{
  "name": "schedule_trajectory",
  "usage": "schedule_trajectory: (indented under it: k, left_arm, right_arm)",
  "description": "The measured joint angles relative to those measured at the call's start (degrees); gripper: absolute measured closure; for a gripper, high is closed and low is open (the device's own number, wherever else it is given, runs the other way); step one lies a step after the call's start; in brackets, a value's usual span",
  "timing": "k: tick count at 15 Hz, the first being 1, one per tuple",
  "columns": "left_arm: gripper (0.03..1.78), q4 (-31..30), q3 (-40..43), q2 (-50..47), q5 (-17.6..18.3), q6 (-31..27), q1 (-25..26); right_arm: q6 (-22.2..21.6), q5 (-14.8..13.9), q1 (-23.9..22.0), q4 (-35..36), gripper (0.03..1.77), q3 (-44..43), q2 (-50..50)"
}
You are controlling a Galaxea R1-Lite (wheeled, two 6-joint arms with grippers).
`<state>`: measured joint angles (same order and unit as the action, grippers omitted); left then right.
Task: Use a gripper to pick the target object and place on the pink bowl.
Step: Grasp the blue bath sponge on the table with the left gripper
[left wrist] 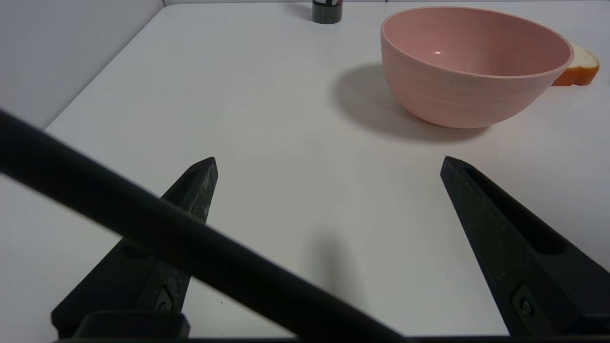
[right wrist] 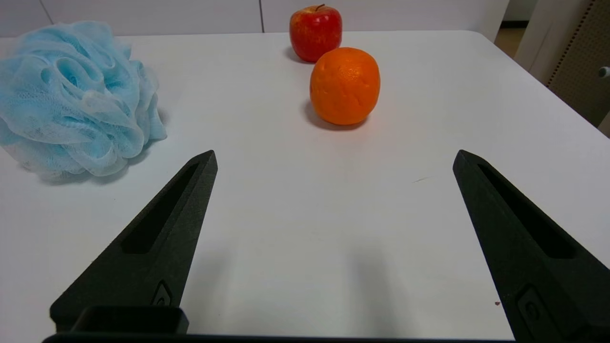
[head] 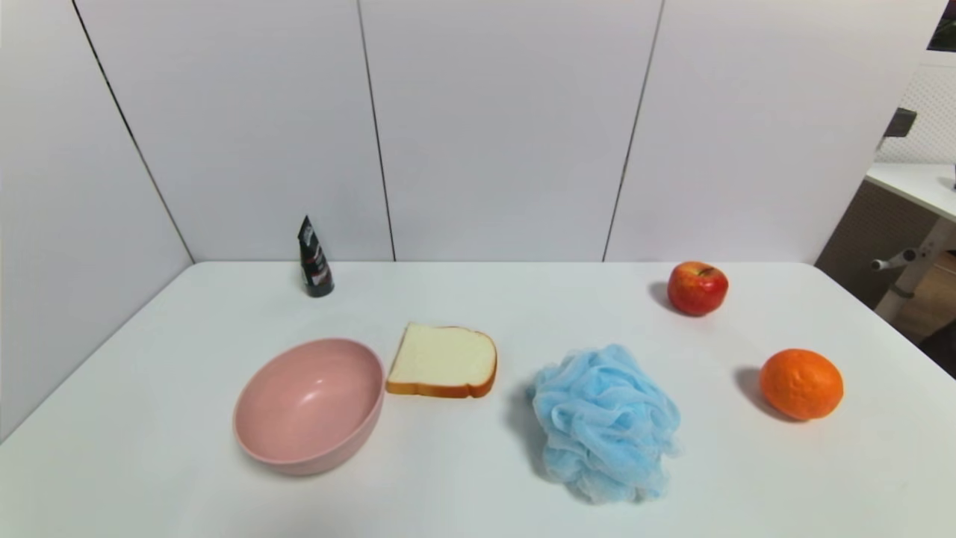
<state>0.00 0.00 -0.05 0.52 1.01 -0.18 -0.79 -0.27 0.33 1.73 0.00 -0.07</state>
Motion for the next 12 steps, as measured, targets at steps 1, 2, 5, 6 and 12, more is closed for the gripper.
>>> schedule_trajectory:
  k: [1,2,5,6,12]
  left_arm:
    - [0.12,0.00,0.00,0.00,0.05,0.00,0.00]
    - [0.12,0.00,0.00,0.00,0.05,0.00,0.00]
    - [0.12,0.00,0.00,0.00,0.05,0.00,0.00]
    - [0.12,0.00,0.00,0.00,0.02,0.02,0.00]
    - [0.12,0.00,0.00,0.00,0.05,-0.68,0.00]
  right_arm:
    - [0.02,-0.04,0.00,0.00,0.09,0.00,0.00]
    - [0.02,0.00,0.00,0.00,0.09,0.00,0.00]
    - [0.00,0.00,0.00,0.00,0.09,0.00,0.00]
    - [0.02,0.00,0.00,0.00,0.09,0.00,0.00]
    - [0.02,-0.04,0.00,0.00,0.09,0.00,0.00]
